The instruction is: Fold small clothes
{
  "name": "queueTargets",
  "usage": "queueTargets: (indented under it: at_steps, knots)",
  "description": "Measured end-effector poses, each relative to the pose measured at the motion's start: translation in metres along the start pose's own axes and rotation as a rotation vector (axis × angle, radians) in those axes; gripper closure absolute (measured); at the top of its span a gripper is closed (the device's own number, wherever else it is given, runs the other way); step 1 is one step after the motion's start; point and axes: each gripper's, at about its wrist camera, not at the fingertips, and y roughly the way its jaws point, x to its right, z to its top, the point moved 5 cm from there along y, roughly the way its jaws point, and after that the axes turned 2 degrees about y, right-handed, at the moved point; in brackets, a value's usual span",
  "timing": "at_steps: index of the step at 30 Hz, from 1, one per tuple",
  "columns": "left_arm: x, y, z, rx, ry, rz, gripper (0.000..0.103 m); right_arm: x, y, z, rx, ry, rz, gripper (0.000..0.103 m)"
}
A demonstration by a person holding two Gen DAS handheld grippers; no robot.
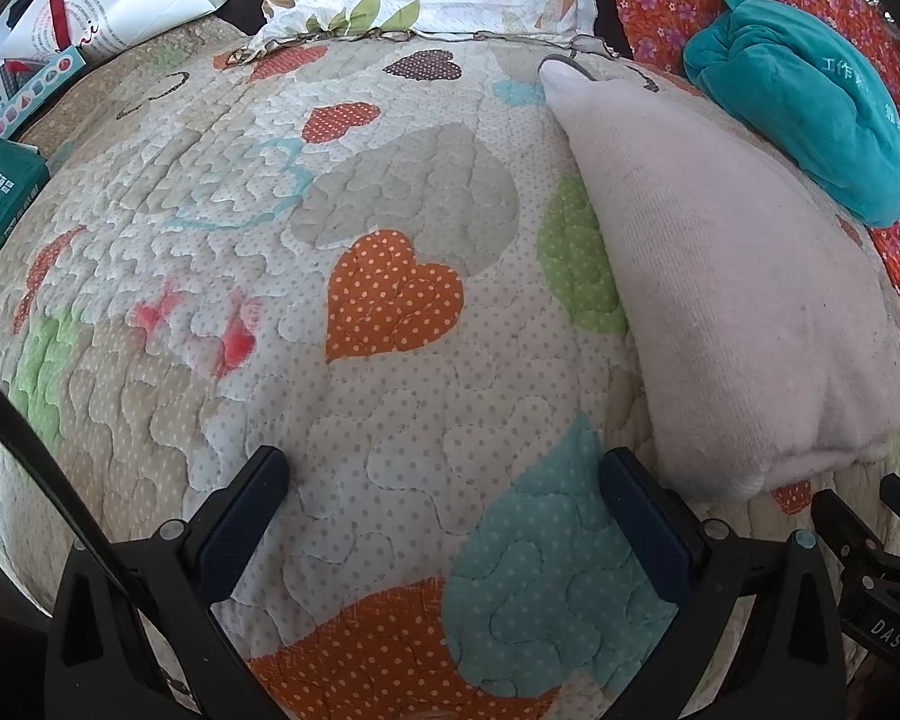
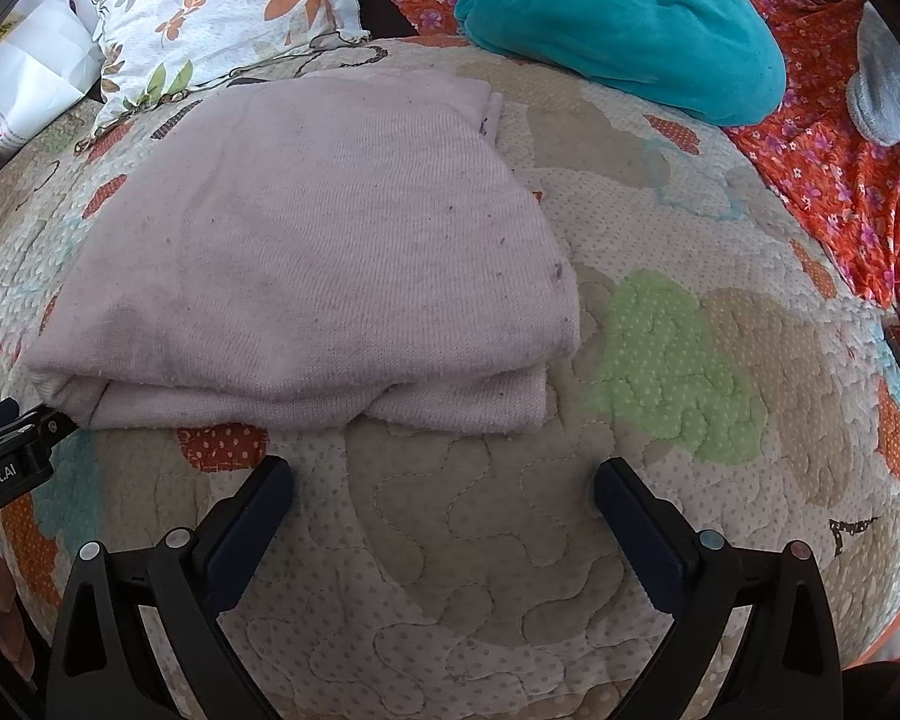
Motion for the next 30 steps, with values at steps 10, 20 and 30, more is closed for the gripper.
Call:
queueTargets:
  at_steps: [10,20,30]
  knots:
    - [-0.0006,-0.0006,0.0003,0.003,0.001,0.0,0.0,0.001,0.0007,0.0003,0.003,-0.002,-0.001,0.0]
    - [-0.0015,0.0,-0.0001,0.004,0.002,-0.001,0.0,0.0001,0.0007,-0.0004,0.003,-0.001,-0.002,0.0]
    - [-0.001,-0.0019,-0.0003,0.013,-0.002,0.005,0.0,-0.0005,0.0007,-0.001,0.004,-0.001,-0.003,0.0]
